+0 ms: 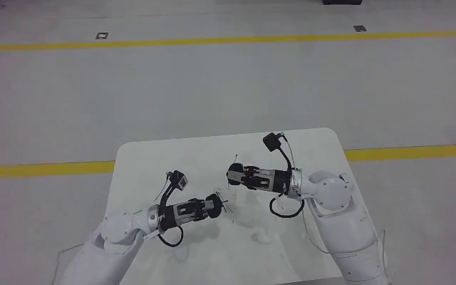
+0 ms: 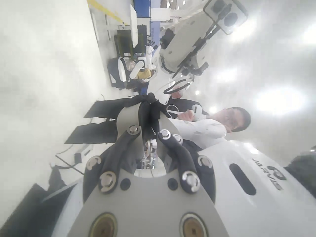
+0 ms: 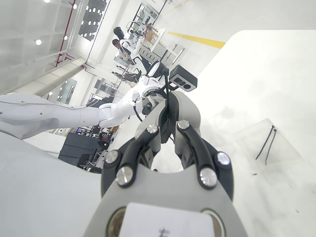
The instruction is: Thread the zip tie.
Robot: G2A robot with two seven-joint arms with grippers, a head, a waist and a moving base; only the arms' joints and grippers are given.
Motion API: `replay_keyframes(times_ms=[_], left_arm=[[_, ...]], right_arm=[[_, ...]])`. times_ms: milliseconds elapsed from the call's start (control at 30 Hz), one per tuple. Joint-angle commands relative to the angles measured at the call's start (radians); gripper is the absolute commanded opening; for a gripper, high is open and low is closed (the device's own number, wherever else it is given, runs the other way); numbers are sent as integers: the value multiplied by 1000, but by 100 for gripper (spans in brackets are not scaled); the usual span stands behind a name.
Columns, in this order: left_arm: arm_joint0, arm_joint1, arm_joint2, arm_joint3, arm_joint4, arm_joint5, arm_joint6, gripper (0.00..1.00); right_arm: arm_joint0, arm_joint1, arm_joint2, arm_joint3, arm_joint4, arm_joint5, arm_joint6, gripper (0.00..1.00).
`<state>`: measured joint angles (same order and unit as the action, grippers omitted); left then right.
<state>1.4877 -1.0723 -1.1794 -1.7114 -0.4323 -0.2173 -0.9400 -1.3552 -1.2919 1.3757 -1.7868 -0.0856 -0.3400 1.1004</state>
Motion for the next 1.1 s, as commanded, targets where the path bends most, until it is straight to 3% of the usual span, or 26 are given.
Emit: replay_keyframes(times_ms=[0, 300, 533, 667, 900, 1067], left_arm=[[5, 3, -6, -23, 56, -38, 30, 0], [56, 21, -60, -140, 208, -121, 88, 0], [56, 21, -60, -140, 208, -121, 88, 0], [53, 23, -64, -164, 272, -123, 117, 0], [85, 34, -77, -218, 379, -123, 131, 0], [96, 39, -81, -220, 342, -123, 117, 0]], right_arm=[[0, 0, 0, 0, 0, 0, 0, 0], [0, 0, 0, 0, 0, 0, 0, 0], [0, 0, 0, 0, 0, 0, 0, 0], [-6, 4, -7, -21, -48, 0, -39, 0], [-6, 33, -34, -92, -189, 0, -115, 0], [-1, 66, -94, -112, -258, 0, -201, 0]])
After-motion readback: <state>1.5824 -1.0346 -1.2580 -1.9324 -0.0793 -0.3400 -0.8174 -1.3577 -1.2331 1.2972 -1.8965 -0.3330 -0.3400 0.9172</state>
